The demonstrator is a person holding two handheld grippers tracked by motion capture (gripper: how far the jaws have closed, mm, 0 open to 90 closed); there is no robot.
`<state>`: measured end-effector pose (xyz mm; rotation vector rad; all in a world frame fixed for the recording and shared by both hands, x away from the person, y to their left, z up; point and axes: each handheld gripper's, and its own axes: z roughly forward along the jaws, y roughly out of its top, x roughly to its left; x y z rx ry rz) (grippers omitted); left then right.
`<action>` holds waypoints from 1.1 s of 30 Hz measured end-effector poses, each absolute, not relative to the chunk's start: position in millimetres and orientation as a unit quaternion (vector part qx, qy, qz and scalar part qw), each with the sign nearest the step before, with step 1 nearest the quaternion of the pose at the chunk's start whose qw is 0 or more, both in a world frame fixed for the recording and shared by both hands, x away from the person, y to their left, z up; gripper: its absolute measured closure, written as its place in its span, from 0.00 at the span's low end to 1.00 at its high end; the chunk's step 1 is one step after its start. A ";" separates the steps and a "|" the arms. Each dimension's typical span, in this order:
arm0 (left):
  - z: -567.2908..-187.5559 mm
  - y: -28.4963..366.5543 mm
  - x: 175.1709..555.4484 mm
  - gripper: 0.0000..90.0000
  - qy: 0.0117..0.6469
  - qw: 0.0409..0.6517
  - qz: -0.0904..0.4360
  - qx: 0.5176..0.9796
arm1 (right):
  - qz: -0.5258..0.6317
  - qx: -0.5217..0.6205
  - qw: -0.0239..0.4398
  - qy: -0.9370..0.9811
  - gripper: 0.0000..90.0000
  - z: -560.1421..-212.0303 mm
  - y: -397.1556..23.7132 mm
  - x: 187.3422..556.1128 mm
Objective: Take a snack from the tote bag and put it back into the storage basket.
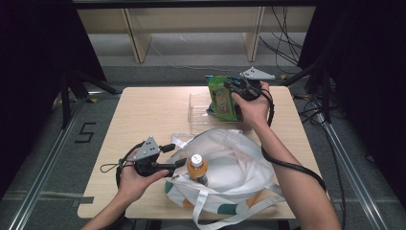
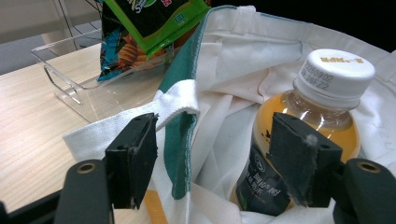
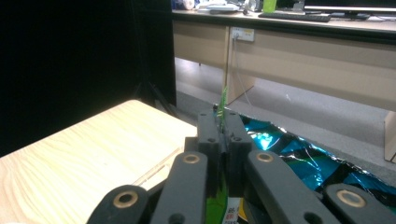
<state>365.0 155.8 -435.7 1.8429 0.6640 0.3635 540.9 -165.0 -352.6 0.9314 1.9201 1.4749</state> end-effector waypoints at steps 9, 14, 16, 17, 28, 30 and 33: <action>-435.4 155.3 364.3 0.35 0.281 0.541 0.154 0.778 | 0.536 0.354 0.272 0.716 0.98 -354.7 -164.6 540.5; -435.5 155.3 364.5 0.35 0.281 0.541 0.154 0.777 | 0.528 0.358 0.268 0.722 0.98 -356.0 -164.4 540.4; -435.6 155.3 364.6 0.35 0.281 0.542 0.154 0.777 | 0.529 0.358 0.269 0.721 0.97 -356.4 -164.5 540.3; -435.6 155.3 364.6 0.35 0.281 0.542 0.154 0.777 | 0.528 0.359 0.269 0.721 0.97 -356.6 -164.6 540.5; -435.4 155.1 364.5 0.35 0.279 0.544 0.153 0.776 | 0.518 0.359 0.272 0.727 0.97 -358.3 -166.2 539.2; -435.6 155.2 364.7 0.35 0.279 0.544 0.152 0.777 | 0.517 0.361 0.270 0.728 0.97 -358.7 -166.9 539.2; -435.5 155.3 364.6 0.35 0.279 0.543 0.153 0.777 | 0.517 0.364 0.272 0.726 0.96 -360.3 -167.1 539.0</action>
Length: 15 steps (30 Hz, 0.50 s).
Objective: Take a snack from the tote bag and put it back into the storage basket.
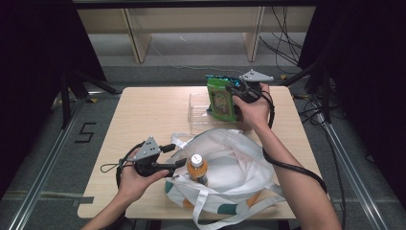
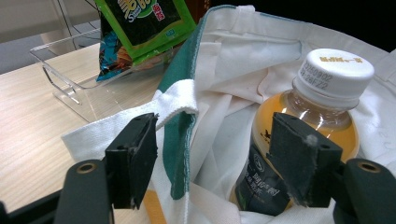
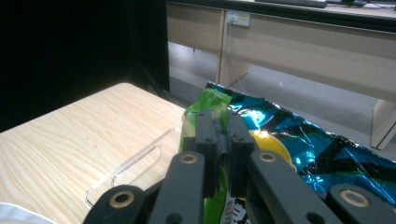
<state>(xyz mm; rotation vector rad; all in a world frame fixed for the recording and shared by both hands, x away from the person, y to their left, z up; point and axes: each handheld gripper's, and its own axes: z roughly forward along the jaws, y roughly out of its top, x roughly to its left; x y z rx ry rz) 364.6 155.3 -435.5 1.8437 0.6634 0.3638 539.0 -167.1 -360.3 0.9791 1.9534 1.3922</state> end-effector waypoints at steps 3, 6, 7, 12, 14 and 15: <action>-435.5 155.2 364.3 0.35 0.280 0.541 0.154 0.778 | 0.510 0.361 0.277 0.730 0.96 -362.1 -168.5 539.7; -435.6 154.9 364.5 0.35 0.279 0.545 0.152 0.776 | 0.506 0.364 0.276 0.732 0.96 -362.9 -168.7 538.8; -435.3 155.0 364.1 0.35 0.280 0.541 0.154 0.778 | 0.508 0.362 0.278 0.730 0.96 -363.4 -168.2 539.4; -435.6 154.4 364.2 0.35 0.279 0.545 0.151 0.776 | 0.501 0.360 0.282 0.734 0.97 -363.3 -171.5 540.1; -435.6 154.7 364.5 0.35 0.278 0.541 0.154 0.779 | 0.496 0.363 0.283 0.737 0.99 -363.2 -171.6 538.9; -435.8 154.5 364.3 0.35 0.280 0.541 0.153 0.778 | 0.499 0.364 0.286 0.733 0.99 -363.5 -171.2 538.1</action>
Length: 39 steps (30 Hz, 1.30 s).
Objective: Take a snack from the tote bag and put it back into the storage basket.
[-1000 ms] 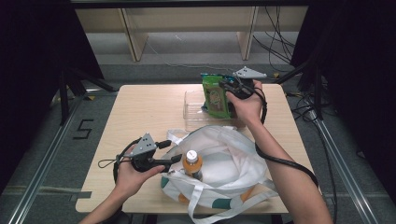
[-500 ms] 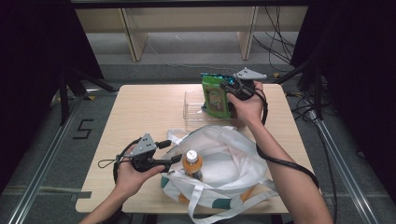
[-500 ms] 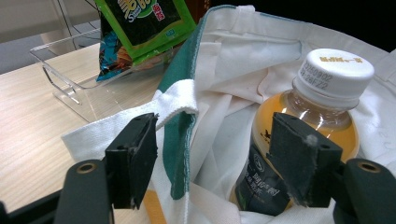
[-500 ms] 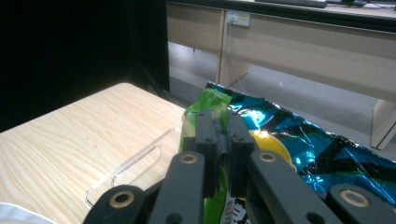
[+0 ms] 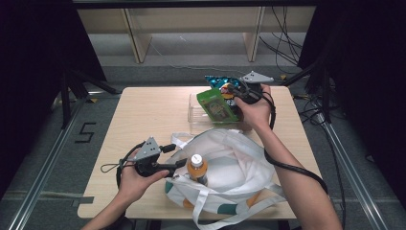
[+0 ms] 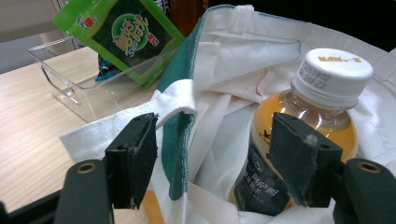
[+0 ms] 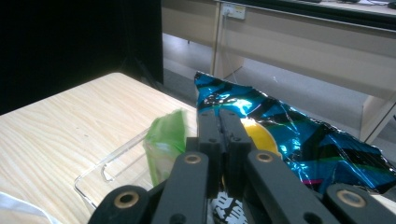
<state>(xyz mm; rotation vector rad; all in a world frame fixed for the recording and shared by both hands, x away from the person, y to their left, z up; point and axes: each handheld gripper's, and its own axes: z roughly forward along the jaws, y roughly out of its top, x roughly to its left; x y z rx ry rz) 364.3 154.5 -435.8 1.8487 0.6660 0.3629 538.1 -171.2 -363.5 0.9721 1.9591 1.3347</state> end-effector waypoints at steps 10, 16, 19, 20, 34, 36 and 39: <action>-435.3 154.0 364.1 0.35 0.279 0.542 0.154 0.778 | 0.504 0.357 0.281 0.735 0.87 -359.3 -170.3 534.6; -435.3 154.3 364.2 0.35 0.279 0.544 0.152 0.777 | 0.485 0.352 0.264 0.756 0.80 -358.3 -161.3 541.0; -435.7 155.0 364.3 0.35 0.281 0.541 0.153 0.778 | 0.483 0.352 0.265 0.757 0.79 -359.6 -157.9 544.9; -435.8 155.1 364.3 0.35 0.281 0.541 0.153 0.778 | 0.477 0.355 0.266 0.758 0.79 -360.0 -157.9 545.8; -435.8 155.3 364.3 0.35 0.281 0.542 0.153 0.777 | 0.468 0.364 0.254 0.764 0.80 -367.3 -148.5 553.0; -435.6 155.1 364.1 0.35 0.280 0.540 0.153 0.779 | 0.465 0.365 0.251 0.766 0.80 -367.5 -147.2 552.8; -435.5 154.7 363.7 0.35 0.280 0.542 0.153 0.778 | 0.466 0.367 0.258 0.763 0.81 -369.2 -145.4 553.5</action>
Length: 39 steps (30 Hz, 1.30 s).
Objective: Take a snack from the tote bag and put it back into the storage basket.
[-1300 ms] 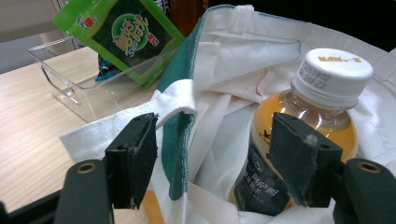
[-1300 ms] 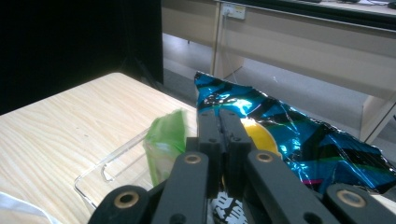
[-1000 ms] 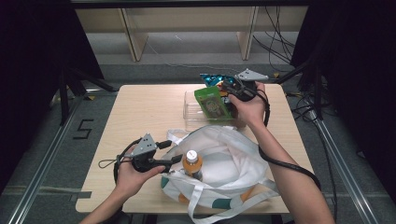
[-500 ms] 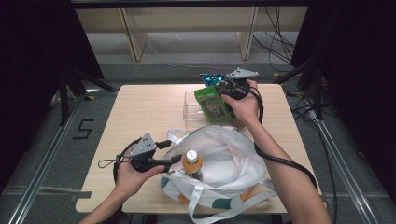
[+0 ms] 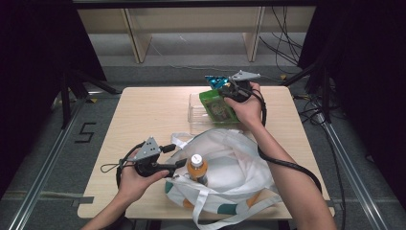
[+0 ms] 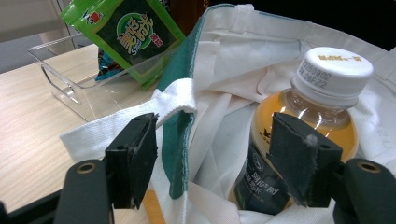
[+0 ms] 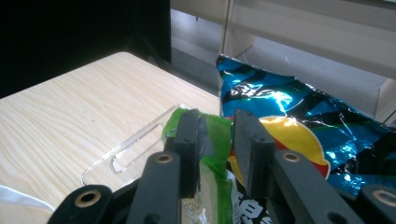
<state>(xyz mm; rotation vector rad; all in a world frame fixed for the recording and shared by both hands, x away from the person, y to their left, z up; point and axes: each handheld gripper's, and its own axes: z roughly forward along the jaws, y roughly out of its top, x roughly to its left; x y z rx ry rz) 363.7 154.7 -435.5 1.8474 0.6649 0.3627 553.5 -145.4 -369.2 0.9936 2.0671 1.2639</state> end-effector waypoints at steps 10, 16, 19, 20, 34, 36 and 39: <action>-435.8 155.2 364.2 0.35 0.279 0.543 0.151 0.777 | 0.445 0.371 0.256 0.774 0.94 -373.8 -142.1 553.5; -435.8 155.3 364.1 0.35 0.278 0.543 0.152 0.778 | 0.445 0.363 0.263 0.775 1.00 -372.0 -144.2 553.6; -435.6 155.3 364.5 0.35 0.274 0.540 0.154 0.781 | 0.442 0.361 0.263 0.778 1.00 -370.8 -147.9 552.2; -435.6 155.2 364.4 0.35 0.274 0.540 0.154 0.781 | 0.448 0.366 0.268 0.770 1.00 -371.0 -148.7 551.7; -436.0 154.3 364.6 0.35 0.277 0.538 0.152 0.781 | 0.425 0.362 0.283 0.780 1.00 -370.2 -162.7 542.3; -436.2 153.6 364.1 0.35 0.279 0.540 0.151 0.780 | 0.420 0.364 0.289 0.780 1.00 -370.6 -163.4 540.3; -436.1 153.8 363.9 0.35 0.278 0.539 0.152 0.780 | 0.403 0.363 0.291 0.788 1.00 -370.4 -165.9 537.2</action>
